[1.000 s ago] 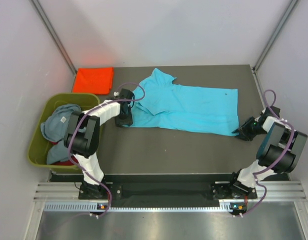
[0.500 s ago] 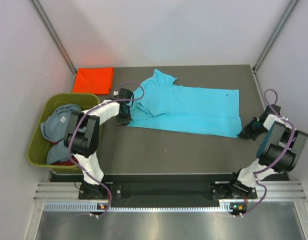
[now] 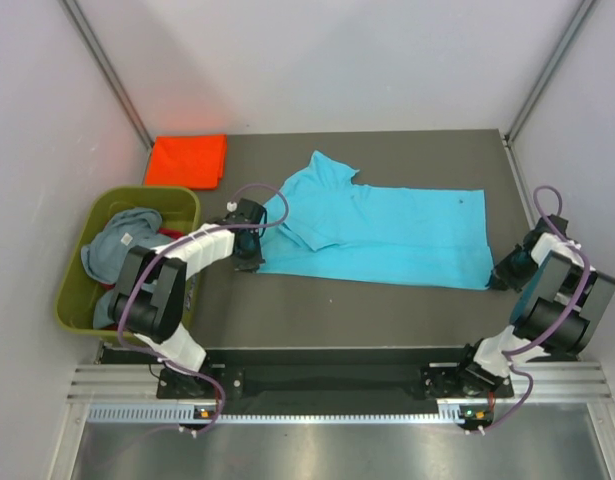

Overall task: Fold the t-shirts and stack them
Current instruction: Fold the tshirt

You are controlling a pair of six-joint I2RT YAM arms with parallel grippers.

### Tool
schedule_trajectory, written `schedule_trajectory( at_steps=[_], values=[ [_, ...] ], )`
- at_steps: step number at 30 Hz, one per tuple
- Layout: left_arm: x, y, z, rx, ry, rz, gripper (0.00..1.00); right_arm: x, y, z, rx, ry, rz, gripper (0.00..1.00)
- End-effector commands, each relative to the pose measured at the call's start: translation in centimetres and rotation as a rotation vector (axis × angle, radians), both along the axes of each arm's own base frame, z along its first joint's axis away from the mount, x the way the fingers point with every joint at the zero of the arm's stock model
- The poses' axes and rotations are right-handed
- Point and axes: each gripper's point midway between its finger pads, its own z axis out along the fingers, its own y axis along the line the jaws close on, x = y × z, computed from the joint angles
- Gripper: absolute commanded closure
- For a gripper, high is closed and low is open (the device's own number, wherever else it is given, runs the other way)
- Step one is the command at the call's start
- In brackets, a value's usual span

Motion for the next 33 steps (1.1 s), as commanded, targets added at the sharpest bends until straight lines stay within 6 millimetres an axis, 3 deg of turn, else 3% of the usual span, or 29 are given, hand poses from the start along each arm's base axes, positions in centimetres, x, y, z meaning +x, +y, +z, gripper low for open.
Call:
schedule_trajectory(
  at_steps=[1, 2, 4, 5, 7, 11, 16, 18, 19, 21, 22, 24, 25, 26, 29, 31, 32, 33],
  values=[
    [-3.6, 1.3, -0.2, 0.041, 0.092, -0.003, 1.00, -1.4, -1.5, 0.7, -0.086, 0.027, -0.005, 1.00],
    [-3.8, 1.1, 0.0, 0.029, 0.093, -0.012, 1.00, -1.7, -1.3, 0.6, -0.079, 0.031, -0.003, 0.99],
    [-4.0, 1.2, 0.5, 0.025, 0.084, -0.020, 0.88, -2.0, -1.0, 0.8, -0.075, 0.031, 0.001, 0.96],
    [-4.0, 1.1, 1.3, 0.011, 0.061, -0.023, 0.77, -1.9, -1.0, 1.0, -0.073, 0.023, 0.002, 0.84],
    [-4.1, 1.2, 2.3, 0.011, 0.045, -0.032, 0.71, -1.7, -0.5, 1.8, -0.052, -0.001, 0.038, 0.72],
    [-3.8, 1.3, 5.1, 0.005, -0.009, -0.046, 0.62, -0.1, -1.5, 5.7, -0.110, -0.083, 0.059, 0.61],
    [-2.8, -0.3, 8.9, -0.077, -0.093, -0.111, 0.58, 2.6, 0.3, 9.0, -0.127, -0.180, 0.140, 0.53],
    [-1.7, -1.2, 10.4, -0.112, -0.134, -0.137, 0.57, 5.1, 2.7, 11.2, -0.143, -0.266, 0.237, 0.53],
    [-1.4, -1.5, 10.7, -0.122, -0.143, -0.151, 0.55, 6.3, 5.1, 11.8, -0.136, -0.298, 0.314, 0.53],
    [0.0, -2.1, 11.1, -0.132, -0.169, -0.155, 0.50, 8.7, 8.0, 13.4, -0.119, -0.376, 0.402, 0.53],
    [0.5, -2.3, 11.0, -0.132, -0.178, -0.163, 0.47, 9.5, 11.1, 13.8, -0.090, -0.409, 0.478, 0.53],
    [1.8, -2.7, 10.4, -0.128, -0.167, -0.174, 0.46, 11.1, 14.7, 14.5, -0.040, -0.471, 0.555, 0.53],
    [2.3, -2.7, 10.1, -0.117, -0.168, -0.184, 0.46, 11.3, 18.2, 14.7, 0.006, -0.493, 0.632, 0.53],
    [2.7, -2.7, 9.6, -0.110, -0.157, -0.186, 0.46, 11.7, 20.0, 15.1, 0.035, -0.520, 0.669, 0.53],
    [3.6, -2.4, 6.8, -0.075, -0.081, -0.176, 0.47, 12.2, 26.8, 14.6, 0.210, -0.562, 0.804, 0.55],
    [3.7, -2.2, 6.0, -0.072, -0.063, -0.165, 0.49, 11.7, 31.1, 13.0, 0.307, -0.521, 0.883, 0.57],
    [3.7, -2.1, 5.5, -0.068, -0.050, -0.161, 0.49, 11.8, 32.5, 13.2, 0.321, -0.526, 0.911, 0.58],
    [3.4, -1.9, 4.9, -0.064, -0.033, -0.158, 0.51, 11.8, 33.9, 12.1, 0.334, -0.503, 0.930, 0.59]
  ],
)
